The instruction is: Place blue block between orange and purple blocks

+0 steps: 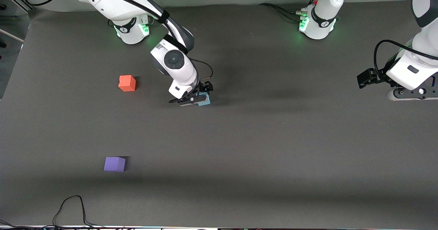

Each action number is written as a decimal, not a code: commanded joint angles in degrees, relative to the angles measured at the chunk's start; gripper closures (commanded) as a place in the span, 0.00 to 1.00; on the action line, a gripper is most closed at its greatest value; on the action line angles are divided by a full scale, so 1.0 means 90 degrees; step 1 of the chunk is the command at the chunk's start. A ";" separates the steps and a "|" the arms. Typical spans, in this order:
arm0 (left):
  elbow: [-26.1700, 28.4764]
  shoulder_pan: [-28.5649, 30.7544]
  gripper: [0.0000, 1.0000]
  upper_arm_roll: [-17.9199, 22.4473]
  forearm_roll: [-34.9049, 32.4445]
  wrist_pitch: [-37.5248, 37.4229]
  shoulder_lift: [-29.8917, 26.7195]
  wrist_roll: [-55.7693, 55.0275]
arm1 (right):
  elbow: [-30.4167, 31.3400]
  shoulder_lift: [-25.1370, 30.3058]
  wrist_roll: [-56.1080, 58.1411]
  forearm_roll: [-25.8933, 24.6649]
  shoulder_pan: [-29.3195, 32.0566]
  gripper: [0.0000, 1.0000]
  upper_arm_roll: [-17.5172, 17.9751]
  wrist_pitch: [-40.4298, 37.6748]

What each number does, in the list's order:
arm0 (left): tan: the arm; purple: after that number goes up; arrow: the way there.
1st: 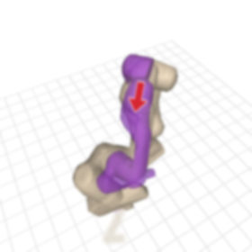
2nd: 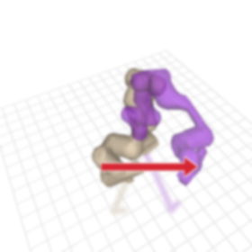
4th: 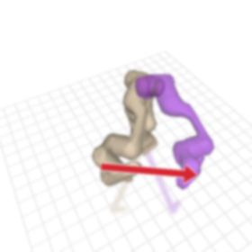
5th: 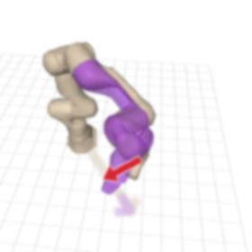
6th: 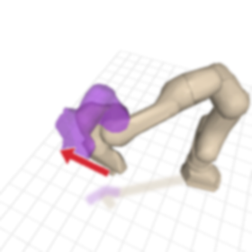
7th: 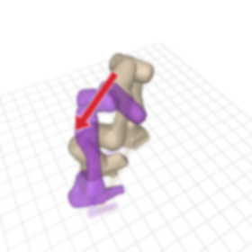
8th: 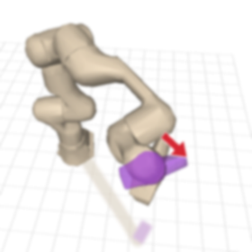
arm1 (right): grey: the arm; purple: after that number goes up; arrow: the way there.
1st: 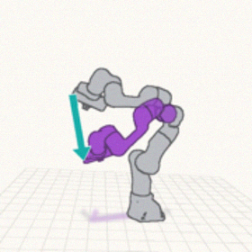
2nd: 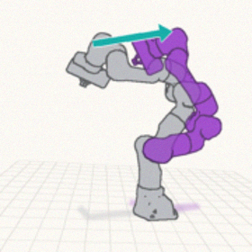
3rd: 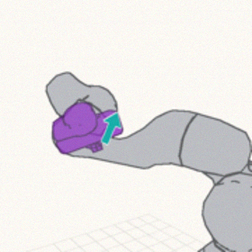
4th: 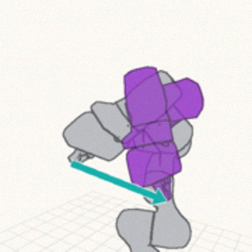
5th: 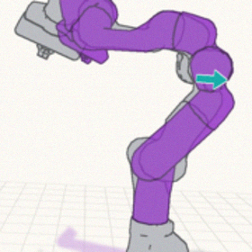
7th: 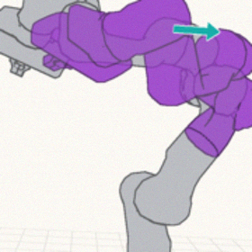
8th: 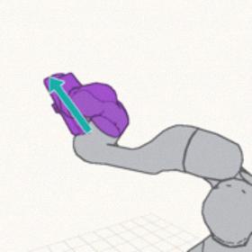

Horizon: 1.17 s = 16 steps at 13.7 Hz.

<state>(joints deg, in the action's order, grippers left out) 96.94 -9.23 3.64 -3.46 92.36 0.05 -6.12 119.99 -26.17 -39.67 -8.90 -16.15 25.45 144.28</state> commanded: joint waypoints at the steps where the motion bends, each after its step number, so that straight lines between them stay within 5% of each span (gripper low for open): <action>1: -0.0019 -0.0127 0.00 0.0074 -0.0016 -0.0144 -0.0044 0.0104 | -0.0012 -0.0159 -0.0493 -0.0232 -0.0090 0.00 -0.0006 0.0258; 8: -0.0009 -0.0166 0.00 0.0045 -0.0026 -0.0125 -0.0044 0.0094 | -0.0002 -0.0315 -0.0729 -0.0378 -0.0100 0.03 -0.0006 0.0404; 11: 0.0010 -0.0195 0.00 0.0026 -0.0016 -0.0125 -0.0034 -0.0004 | -0.0002 -0.0325 -0.0729 -0.0417 -0.0100 0.20 -0.0006 0.0414; 14: 0.0030 -0.0195 0.00 0.0025 -0.0016 -0.0086 0.0004 -0.0004 | 0.0046 -0.0325 -0.0729 -0.0476 -0.0090 0.52 -0.0006 0.0472; 16: 0.0040 -0.0185 0.00 0.0025 -0.0016 -0.0154 -0.0005 -0.0004 | 0.0056 -0.0315 -0.0720 -0.0467 -0.0071 0.56 -0.0006 0.0453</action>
<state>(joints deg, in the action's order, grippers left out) 97.09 -10.25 3.48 -3.46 91.87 0.26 -6.04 120.09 -28.77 -43.92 -11.35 -16.49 25.49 147.26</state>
